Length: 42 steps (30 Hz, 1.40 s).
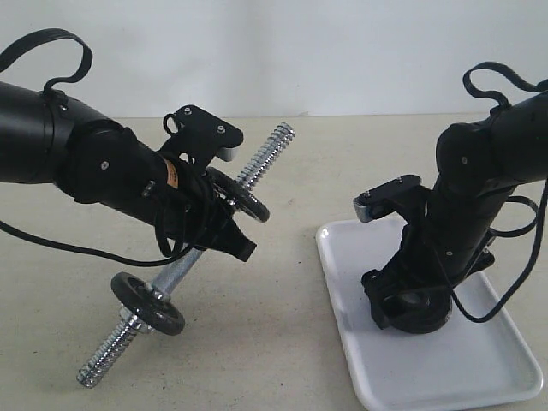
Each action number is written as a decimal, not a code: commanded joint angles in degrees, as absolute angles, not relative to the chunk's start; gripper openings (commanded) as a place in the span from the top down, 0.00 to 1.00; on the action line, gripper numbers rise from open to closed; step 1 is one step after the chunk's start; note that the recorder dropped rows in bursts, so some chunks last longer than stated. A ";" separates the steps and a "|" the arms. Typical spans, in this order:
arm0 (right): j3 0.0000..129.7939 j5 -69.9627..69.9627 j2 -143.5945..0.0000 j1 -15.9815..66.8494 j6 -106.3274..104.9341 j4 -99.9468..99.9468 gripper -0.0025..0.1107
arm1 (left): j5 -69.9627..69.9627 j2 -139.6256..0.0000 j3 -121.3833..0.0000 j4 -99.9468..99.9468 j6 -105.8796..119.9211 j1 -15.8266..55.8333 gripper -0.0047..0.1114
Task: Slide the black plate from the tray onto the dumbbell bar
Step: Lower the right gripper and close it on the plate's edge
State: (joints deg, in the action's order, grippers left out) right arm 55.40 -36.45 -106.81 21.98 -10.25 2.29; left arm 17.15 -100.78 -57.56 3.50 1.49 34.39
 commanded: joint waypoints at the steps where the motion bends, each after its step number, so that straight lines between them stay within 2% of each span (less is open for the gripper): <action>1: 55.49 -35.38 -108.05 22.00 -9.53 2.31 0.05 | 13.50 -97.72 -59.06 4.05 2.62 34.51 0.92; 16: 55.49 -34.90 -108.63 22.00 -6.70 2.72 0.05 | 13.50 -97.72 -59.06 4.05 2.62 34.51 0.92; 19: 55.49 -34.76 -108.63 22.00 -5.89 2.72 0.09 | 13.50 -97.72 -59.06 4.05 2.62 34.51 0.92; 21: 55.49 -34.41 -108.63 22.00 -5.89 2.99 0.17 | 13.50 -97.72 -59.06 4.05 2.62 34.51 0.92; 27: 55.49 -33.72 -108.63 22.00 -5.89 6.77 0.52 | 13.77 -97.72 -59.06 4.05 2.62 34.51 0.92; 28: 55.49 -33.72 -108.63 22.00 -5.89 7.02 0.62 | 13.77 -97.72 -59.06 4.05 2.62 34.51 0.92; 29: 55.49 -34.22 -108.63 22.00 -5.89 7.20 0.66 | 13.77 -97.72 -59.06 4.05 2.62 34.51 0.92; 30: 55.49 -34.32 -108.63 22.00 -5.89 7.20 0.76 | 13.77 -97.72 -59.06 4.05 2.62 34.51 0.92; 31: 55.49 -34.32 -108.63 22.00 -5.89 7.20 0.80 | 13.77 -97.72 -59.06 4.05 2.62 34.51 0.92; 32: 55.49 -34.32 -108.63 22.00 -6.92 7.20 0.91 | 13.77 -97.72 -59.06 4.05 2.62 34.51 0.92; 33: 55.49 -34.32 -108.63 22.00 -7.21 7.20 0.96 | 13.77 -97.72 -59.06 4.05 2.62 34.51 0.92; 42: 55.37 -33.58 -108.63 22.00 -9.81 6.55 0.98 | 15.10 -97.72 -59.06 4.05 2.62 34.51 0.92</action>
State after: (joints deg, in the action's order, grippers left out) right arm 55.90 -34.04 -107.46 21.98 -8.95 4.87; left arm 17.49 -100.78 -57.67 3.50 1.72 34.39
